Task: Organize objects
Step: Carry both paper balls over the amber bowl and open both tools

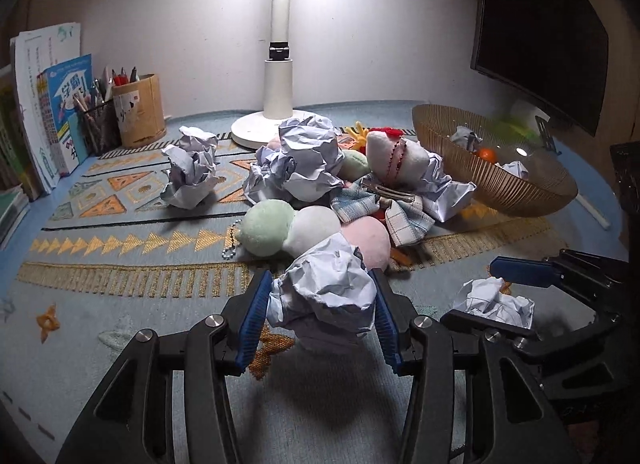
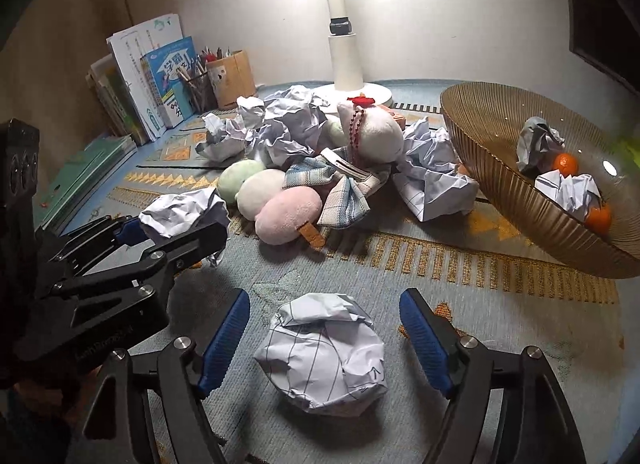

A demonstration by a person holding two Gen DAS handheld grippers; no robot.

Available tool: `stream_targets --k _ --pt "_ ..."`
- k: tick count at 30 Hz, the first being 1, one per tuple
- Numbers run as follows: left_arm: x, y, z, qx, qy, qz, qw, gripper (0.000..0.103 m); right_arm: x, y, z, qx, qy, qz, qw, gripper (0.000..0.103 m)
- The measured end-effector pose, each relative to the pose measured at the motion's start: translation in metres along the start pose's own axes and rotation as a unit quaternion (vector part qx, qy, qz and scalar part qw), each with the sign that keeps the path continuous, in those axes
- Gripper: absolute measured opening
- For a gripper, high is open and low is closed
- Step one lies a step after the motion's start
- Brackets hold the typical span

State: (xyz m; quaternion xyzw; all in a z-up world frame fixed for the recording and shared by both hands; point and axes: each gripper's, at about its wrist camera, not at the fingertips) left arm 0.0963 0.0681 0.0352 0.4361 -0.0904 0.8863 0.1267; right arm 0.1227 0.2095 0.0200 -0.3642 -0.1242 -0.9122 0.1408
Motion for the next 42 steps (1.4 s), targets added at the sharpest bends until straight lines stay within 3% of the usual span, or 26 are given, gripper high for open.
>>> stream_targets --k 6,8,10,15,19,25,29,31,32,33,34,39,42 --pt "0.000 0.001 0.001 -0.002 -0.005 0.001 1.0000 0.046 -0.018 -0.001 0.009 -0.016 -0.001 -0.008 1.000 0.076" --pt "-0.001 -0.002 0.003 0.006 -0.012 -0.006 0.9999 0.046 -0.023 -0.007 0.012 -0.017 -0.005 -0.026 0.999 0.069" --pt "-0.002 -0.007 0.005 0.012 -0.016 -0.018 0.9996 0.046 -0.026 -0.012 0.015 -0.001 -0.006 -0.041 0.999 0.053" --pt "-0.001 -0.017 0.006 0.035 -0.021 -0.041 0.9983 0.046 -0.025 -0.016 0.033 -0.003 -0.040 -0.054 0.998 0.053" --pt "0.019 -0.034 0.018 -0.015 -0.040 -0.028 0.9987 0.046 -0.005 -0.029 0.065 -0.020 -0.080 -0.058 0.995 0.053" --pt "0.088 -0.086 0.015 -0.093 -0.089 -0.031 0.9912 0.046 0.045 -0.091 0.117 -0.106 -0.150 -0.119 0.976 0.054" --pt "0.123 -0.119 -0.015 -0.099 -0.092 -0.042 0.9898 0.046 0.069 -0.138 0.118 -0.188 -0.133 -0.153 0.961 0.054" --pt "0.132 -0.129 -0.031 -0.102 -0.096 -0.041 0.9893 0.053 0.074 -0.156 0.112 -0.180 -0.122 -0.162 0.962 0.055" --pt "0.134 -0.130 -0.037 -0.112 -0.096 -0.034 0.9885 0.068 0.074 -0.165 0.109 -0.177 -0.114 -0.173 0.962 0.057" --pt "0.136 -0.130 -0.044 -0.123 -0.087 -0.024 0.9883 0.096 0.075 -0.173 0.105 -0.174 -0.105 -0.182 0.962 0.068" --pt "0.137 -0.128 -0.049 -0.125 -0.083 -0.011 0.9886 0.103 0.073 -0.179 0.104 -0.169 -0.105 -0.189 0.962 0.070" --pt "0.123 -0.104 -0.037 -0.128 -0.087 0.022 0.9877 0.102 0.062 -0.184 0.112 -0.170 -0.113 -0.189 0.960 0.071" --pt "0.112 -0.081 -0.013 -0.107 -0.103 0.031 0.9884 0.102 0.064 -0.165 0.111 -0.153 -0.115 -0.171 0.967 0.071"
Point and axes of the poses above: each gripper's, at about its wrist camera, not at the fingertips, and z roughly against the way its jaws point, y to its left, x to its top, and after that the axes turned 2 degrees about -y, right-handed
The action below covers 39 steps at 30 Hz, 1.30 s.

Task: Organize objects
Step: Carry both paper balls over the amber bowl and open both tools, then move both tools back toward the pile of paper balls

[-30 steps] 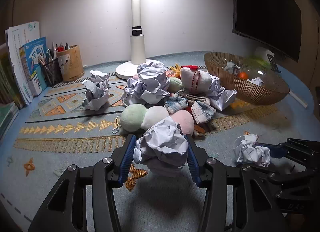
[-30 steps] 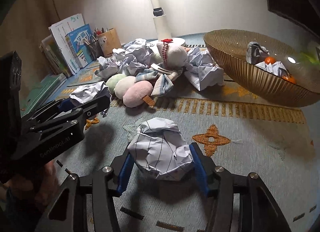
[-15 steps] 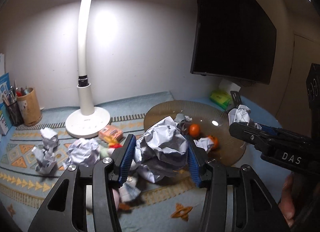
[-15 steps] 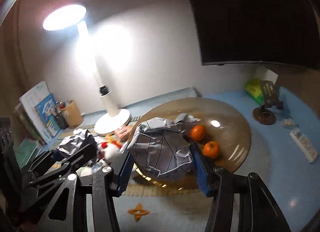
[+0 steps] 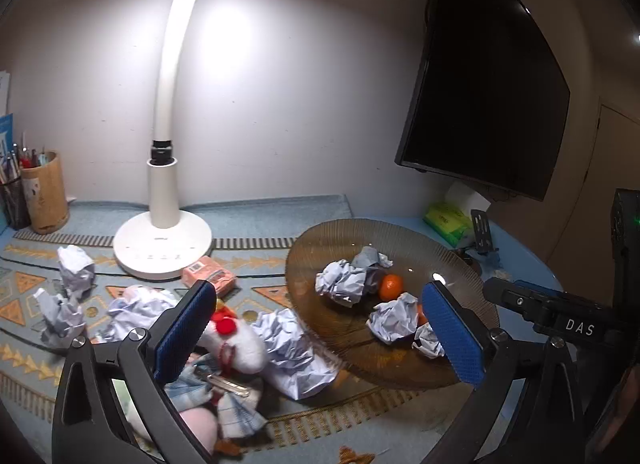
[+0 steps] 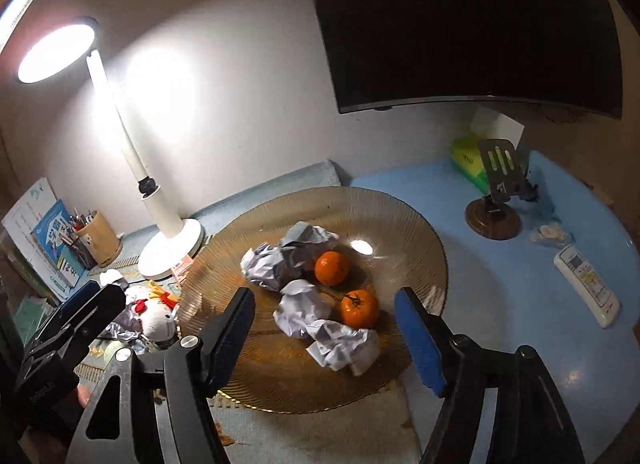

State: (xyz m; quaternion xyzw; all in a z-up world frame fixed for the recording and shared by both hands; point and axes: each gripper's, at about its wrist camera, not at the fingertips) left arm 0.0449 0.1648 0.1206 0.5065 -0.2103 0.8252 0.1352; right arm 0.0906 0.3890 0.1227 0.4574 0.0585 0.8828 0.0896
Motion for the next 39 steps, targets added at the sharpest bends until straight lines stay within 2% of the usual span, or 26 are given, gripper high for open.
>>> stream_targets --k 3,5,7,9,10,11,14,15,18,20,22,26,29,31,39 --pt "-0.005 0.026 0.039 0.037 -0.023 0.009 0.9990 0.102 -0.006 0.037 0.011 0.031 -0.012 0.038 0.999 0.071" --pt "-0.012 0.047 0.064 0.085 -0.033 0.017 0.9957 0.102 -0.013 0.067 0.018 0.051 -0.024 0.069 0.996 0.072" --pt "-0.020 0.070 0.084 0.121 -0.037 0.031 0.9915 0.102 -0.023 0.098 0.022 0.068 -0.039 0.100 0.992 0.085" --pt "-0.028 0.095 0.094 0.153 -0.029 0.040 0.9871 0.102 -0.036 0.126 0.021 0.082 -0.051 0.127 0.987 0.091" --pt "-0.033 0.106 0.097 0.169 -0.023 0.043 0.9844 0.102 -0.044 0.138 0.018 0.085 -0.054 0.139 0.985 0.091" --pt "-0.039 0.117 0.098 0.188 -0.019 0.044 0.9809 0.102 -0.054 0.149 0.014 0.076 -0.059 0.153 0.984 0.091" --pt "-0.067 0.142 0.094 0.248 0.001 0.046 0.9677 0.102 -0.088 0.173 0.001 -0.007 -0.091 0.189 0.978 0.091" --pt "-0.075 0.149 0.093 0.251 0.006 0.048 0.9667 0.102 -0.096 0.175 -0.007 -0.001 -0.082 0.189 0.979 0.091" --pt "-0.080 0.160 0.084 0.248 0.015 0.061 0.9668 0.102 -0.106 0.171 -0.032 0.054 -0.028 0.161 0.985 0.091" --pt "-0.079 0.164 0.080 0.240 0.021 0.070 0.9680 0.102 -0.113 0.167 -0.045 0.052 -0.014 0.153 0.987 0.091" --pt "-0.081 0.168 0.071 0.235 0.047 0.081 0.9675 0.102 -0.116 0.166 -0.057 0.040 0.016 0.149 0.988 0.091" --pt "-0.085 0.179 0.072 0.217 0.056 0.113 0.9680 0.102 -0.121 0.169 -0.055 0.043 0.009 0.164 0.985 0.091" --pt "-0.087 0.182 0.075 0.209 0.053 0.129 0.9678 0.102 -0.126 0.181 -0.049 0.028 -0.006 0.194 0.980 0.093" --pt "-0.087 0.181 0.075 0.207 0.053 0.130 0.9683 0.102 -0.127 0.184 -0.049 0.028 -0.008 0.203 0.979 0.098" --pt "-0.086 0.178 0.071 0.214 0.060 0.118 0.9678 0.102 -0.127 0.184 -0.049 0.027 -0.009 0.200 0.979 0.098"
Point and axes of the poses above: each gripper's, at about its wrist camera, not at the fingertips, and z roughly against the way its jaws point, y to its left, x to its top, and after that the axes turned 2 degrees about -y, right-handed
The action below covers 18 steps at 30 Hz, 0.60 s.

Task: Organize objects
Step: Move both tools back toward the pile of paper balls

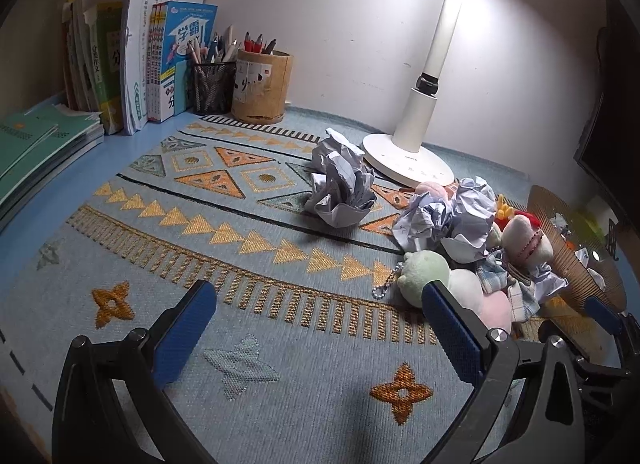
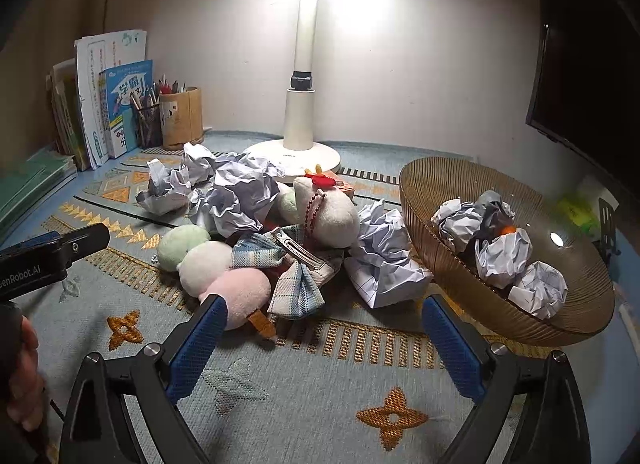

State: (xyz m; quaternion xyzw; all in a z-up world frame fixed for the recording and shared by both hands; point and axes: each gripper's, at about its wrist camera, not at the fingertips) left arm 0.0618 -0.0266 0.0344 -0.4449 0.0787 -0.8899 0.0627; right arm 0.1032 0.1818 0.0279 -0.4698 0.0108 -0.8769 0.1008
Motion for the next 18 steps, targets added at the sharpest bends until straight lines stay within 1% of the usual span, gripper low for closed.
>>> stream_targets --k 6,15,18 --pt "0.0000 0.0026 -0.0012 0.001 0.003 0.004 1.0000 0.102 -0.0003 0.0005 -0.0037 -0.001 0.010 0.000 1.000 0.098" --pt "0.0007 0.0028 -0.0001 -0.001 0.001 0.005 1.0000 0.102 -0.0004 0.0003 -0.0048 -0.002 0.012 0.000 1.000 0.098" --pt "0.0048 0.0038 0.0013 -0.013 -0.001 0.001 0.9999 0.102 0.0013 0.0013 -0.0028 0.009 0.008 0.002 1.000 0.098"
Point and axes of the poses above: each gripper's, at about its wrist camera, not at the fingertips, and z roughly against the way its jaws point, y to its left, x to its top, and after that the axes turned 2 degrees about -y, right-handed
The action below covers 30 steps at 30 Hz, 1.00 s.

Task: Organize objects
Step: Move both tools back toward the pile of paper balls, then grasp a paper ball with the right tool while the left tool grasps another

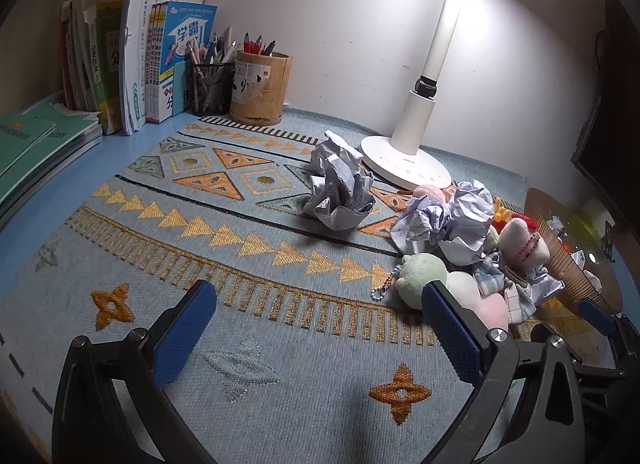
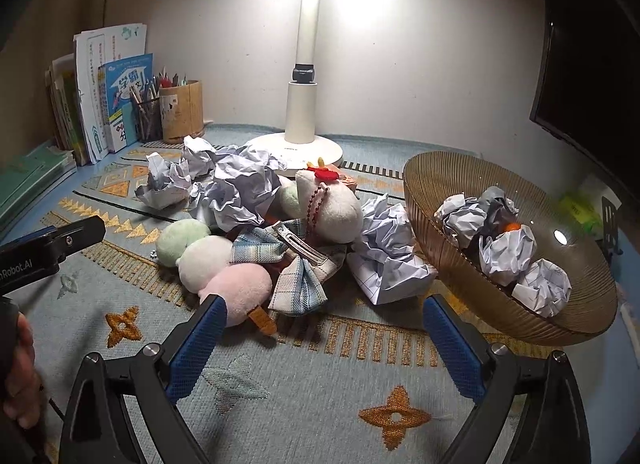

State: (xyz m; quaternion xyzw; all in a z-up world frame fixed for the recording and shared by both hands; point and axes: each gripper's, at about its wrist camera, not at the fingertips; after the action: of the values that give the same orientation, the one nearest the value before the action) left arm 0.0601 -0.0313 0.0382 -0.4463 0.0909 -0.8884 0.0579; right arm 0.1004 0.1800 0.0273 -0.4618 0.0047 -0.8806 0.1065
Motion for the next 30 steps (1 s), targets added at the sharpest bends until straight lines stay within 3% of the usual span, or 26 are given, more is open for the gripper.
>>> stream_targets --k 3,7,9,12,17,19,22,23,24,26,30 --pt "0.013 0.004 -0.001 -0.004 -0.002 -0.004 1.0000 0.102 0.014 0.004 0.004 0.051 0.001 -0.003 0.999 0.098" --pt "0.044 0.004 -0.014 -0.008 -0.003 -0.027 0.9996 0.102 0.056 0.014 0.004 0.085 -0.013 0.002 0.996 0.098" --pt "0.057 0.000 -0.026 -0.009 -0.007 -0.040 0.9991 0.102 0.076 0.019 -0.013 0.087 0.008 0.012 0.996 0.097" --pt "0.069 -0.007 -0.053 -0.017 0.009 -0.052 0.9985 0.102 0.096 0.025 -0.047 0.109 0.050 0.027 0.992 0.061" --pt "0.072 -0.017 -0.092 -0.014 0.043 -0.061 0.9971 0.102 0.103 0.028 -0.096 0.134 0.111 0.025 0.984 0.061" --pt "0.071 -0.018 -0.103 -0.019 0.055 -0.060 0.9965 0.096 0.104 0.031 -0.100 0.133 0.109 0.035 0.985 0.061" --pt "0.070 -0.017 -0.117 -0.033 0.076 -0.047 0.9955 0.075 0.100 0.036 -0.108 0.130 0.119 0.042 0.983 0.061" --pt "0.069 -0.017 -0.120 -0.038 0.083 -0.044 0.9949 0.063 0.098 0.037 -0.112 0.124 0.122 0.044 0.984 0.061" --pt "0.068 -0.016 -0.121 -0.048 0.085 -0.041 0.9944 0.054 0.097 0.038 -0.113 0.118 0.116 0.050 0.985 0.055" --pt "0.068 -0.013 -0.114 -0.049 0.072 -0.035 0.9956 0.051 0.094 0.038 -0.108 0.116 0.104 0.049 0.987 0.044" --pt "0.071 -0.011 -0.082 -0.029 0.034 -0.041 0.9982 0.050 0.099 0.026 -0.079 0.154 0.057 0.013 0.986 0.042"
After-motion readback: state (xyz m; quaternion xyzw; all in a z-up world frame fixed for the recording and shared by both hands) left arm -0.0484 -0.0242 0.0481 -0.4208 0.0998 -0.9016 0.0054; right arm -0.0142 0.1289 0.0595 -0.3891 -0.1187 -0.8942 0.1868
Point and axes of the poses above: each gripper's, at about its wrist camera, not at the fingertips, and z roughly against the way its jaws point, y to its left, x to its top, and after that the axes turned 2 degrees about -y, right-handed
